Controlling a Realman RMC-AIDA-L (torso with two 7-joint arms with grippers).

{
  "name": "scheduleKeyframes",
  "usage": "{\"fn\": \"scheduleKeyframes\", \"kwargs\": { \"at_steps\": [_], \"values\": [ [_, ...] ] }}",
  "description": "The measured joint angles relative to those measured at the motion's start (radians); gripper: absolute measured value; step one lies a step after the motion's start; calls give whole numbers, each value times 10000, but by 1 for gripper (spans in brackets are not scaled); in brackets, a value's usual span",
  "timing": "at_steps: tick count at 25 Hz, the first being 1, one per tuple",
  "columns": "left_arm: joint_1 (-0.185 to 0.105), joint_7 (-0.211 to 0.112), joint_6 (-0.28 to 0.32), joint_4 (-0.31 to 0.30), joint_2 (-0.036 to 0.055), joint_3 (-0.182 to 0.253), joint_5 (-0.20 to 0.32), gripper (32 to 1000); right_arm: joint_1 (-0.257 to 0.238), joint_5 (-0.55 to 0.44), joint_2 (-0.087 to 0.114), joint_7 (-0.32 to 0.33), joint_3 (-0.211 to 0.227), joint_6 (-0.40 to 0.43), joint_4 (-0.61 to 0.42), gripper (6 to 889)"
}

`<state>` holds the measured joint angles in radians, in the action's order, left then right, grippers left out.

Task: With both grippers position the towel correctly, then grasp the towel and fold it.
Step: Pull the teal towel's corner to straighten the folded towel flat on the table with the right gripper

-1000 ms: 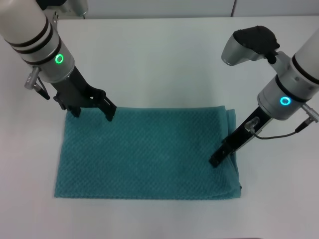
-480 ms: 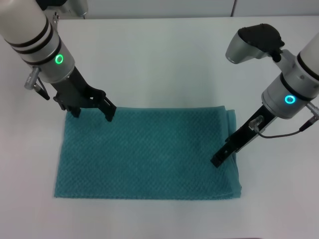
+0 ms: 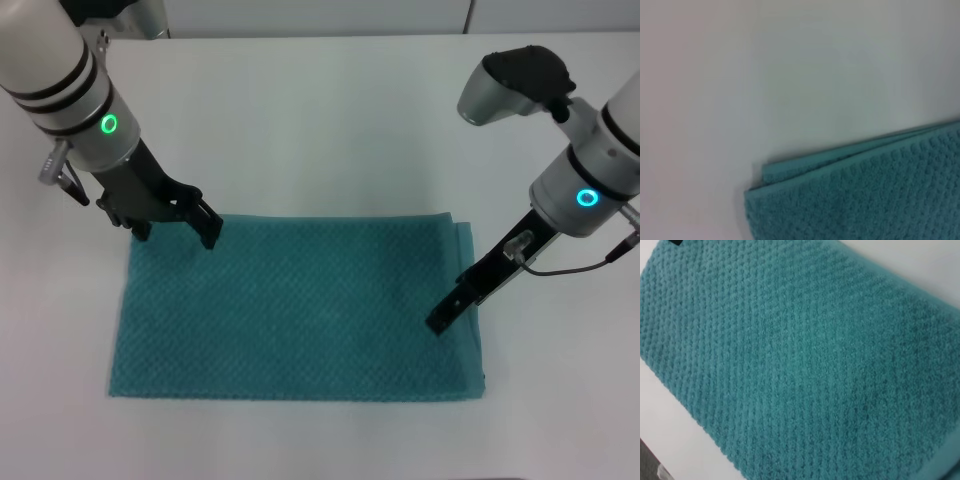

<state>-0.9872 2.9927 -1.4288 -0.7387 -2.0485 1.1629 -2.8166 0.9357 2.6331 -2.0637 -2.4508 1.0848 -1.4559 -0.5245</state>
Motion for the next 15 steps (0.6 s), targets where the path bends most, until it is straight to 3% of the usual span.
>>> {"fn": "scheduleKeyframes", "kwargs": {
  "at_steps": [6,15],
  "values": [
    [70,0,-92,-46,18,-16,-164,908,-343,-11,62,-101,-4,-342,-698,864],
    [142,0,-144,-74,38,-32,-354,908,-373,-15,196,-250,-21,-368,-762,864]
  ]
}}
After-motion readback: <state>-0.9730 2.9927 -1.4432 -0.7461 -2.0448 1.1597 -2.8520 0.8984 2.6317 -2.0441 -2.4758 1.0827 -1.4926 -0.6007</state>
